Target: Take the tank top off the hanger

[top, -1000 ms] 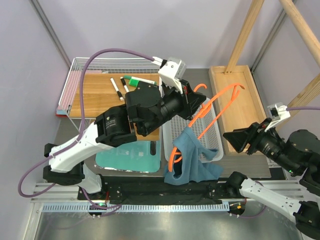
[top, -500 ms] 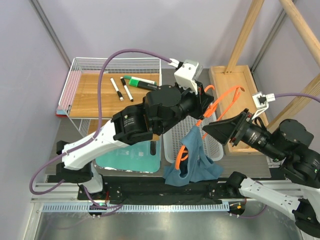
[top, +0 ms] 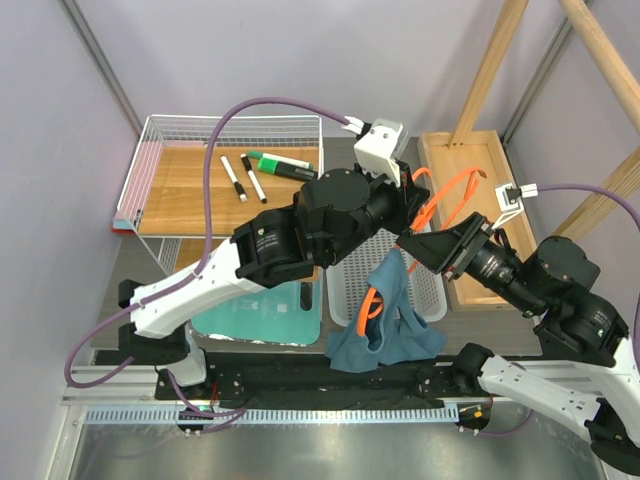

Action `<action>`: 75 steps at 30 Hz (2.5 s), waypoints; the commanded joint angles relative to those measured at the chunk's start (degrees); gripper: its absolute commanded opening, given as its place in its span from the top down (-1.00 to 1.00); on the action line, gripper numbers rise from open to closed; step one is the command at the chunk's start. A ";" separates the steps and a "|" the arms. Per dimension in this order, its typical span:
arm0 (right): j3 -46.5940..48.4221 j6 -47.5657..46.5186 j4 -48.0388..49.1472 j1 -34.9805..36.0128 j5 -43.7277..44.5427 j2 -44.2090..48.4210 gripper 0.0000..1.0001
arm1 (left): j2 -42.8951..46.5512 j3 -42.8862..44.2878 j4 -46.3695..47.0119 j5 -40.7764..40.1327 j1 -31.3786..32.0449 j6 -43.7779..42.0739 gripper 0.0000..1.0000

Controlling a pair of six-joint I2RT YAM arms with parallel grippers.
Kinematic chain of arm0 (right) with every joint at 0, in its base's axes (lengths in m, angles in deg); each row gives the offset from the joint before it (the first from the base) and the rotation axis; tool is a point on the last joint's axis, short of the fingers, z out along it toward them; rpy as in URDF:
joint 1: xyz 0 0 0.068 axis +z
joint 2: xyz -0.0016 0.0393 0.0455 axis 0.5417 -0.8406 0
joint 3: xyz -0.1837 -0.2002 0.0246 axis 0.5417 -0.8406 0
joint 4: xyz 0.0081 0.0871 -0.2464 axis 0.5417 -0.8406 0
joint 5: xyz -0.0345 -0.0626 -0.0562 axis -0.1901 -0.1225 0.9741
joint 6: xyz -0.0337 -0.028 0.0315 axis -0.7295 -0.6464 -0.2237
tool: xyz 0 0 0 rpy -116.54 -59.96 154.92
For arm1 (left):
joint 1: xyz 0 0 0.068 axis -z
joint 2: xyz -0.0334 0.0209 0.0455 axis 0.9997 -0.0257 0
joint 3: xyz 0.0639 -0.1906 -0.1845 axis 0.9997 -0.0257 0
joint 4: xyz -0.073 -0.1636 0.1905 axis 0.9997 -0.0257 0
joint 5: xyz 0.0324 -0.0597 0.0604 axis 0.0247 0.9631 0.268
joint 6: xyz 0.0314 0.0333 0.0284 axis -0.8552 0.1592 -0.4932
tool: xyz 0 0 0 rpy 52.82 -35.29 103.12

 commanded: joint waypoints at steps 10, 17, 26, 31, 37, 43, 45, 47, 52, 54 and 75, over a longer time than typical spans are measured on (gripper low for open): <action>-3.20 5.48 5.37 -0.04 8.29 1.61 0.24 | 1.06 1.70 5.34 1.11 -0.07 0.71 0.99; -5.48 7.77 9.68 -0.04 8.91 1.97 0.66 | 1.76 1.08 5.51 4.01 -0.07 2.03 0.99; -6.80 10.58 14.42 -0.04 8.21 3.28 0.99 | 4.49 -0.93 7.00 8.23 -0.16 3.52 0.64; -10.57 18.38 20.13 0.04 9.70 5.91 0.99 | 6.78 -2.44 7.37 8.76 -0.16 3.88 0.49; -8.30 15.24 19.18 0.04 11.73 6.19 0.99 | 9.14 -2.78 5.17 10.34 -0.07 2.82 -0.09; -9.26 15.06 17.68 0.04 11.90 7.59 0.99 | 20.38 -15.43 11.12 18.77 -0.16 3.43 -0.82; -9.61 14.98 17.59 0.04 12.16 7.77 0.99 | 24.96 -17.89 12.90 20.44 -0.16 4.23 -0.89; -9.52 14.97 17.51 -0.04 12.51 7.77 0.99 | 27.85 -18.25 11.85 22.38 -0.16 3.97 -0.91; -6.54 14.36 17.94 -0.04 14.10 6.19 0.99 | 30.16 -19.83 5.70 27.30 -0.07 2.91 -0.78; -4.53 14.45 18.56 -0.04 13.84 4.43 0.99 | 29.55 -21.49 3.15 30.53 -0.16 2.74 -0.74; -1.43 14.62 18.04 -0.04 16.47 6.01 0.99 | 16.01 -15.71 -6.61 12.28 4.15 -4.12 0.21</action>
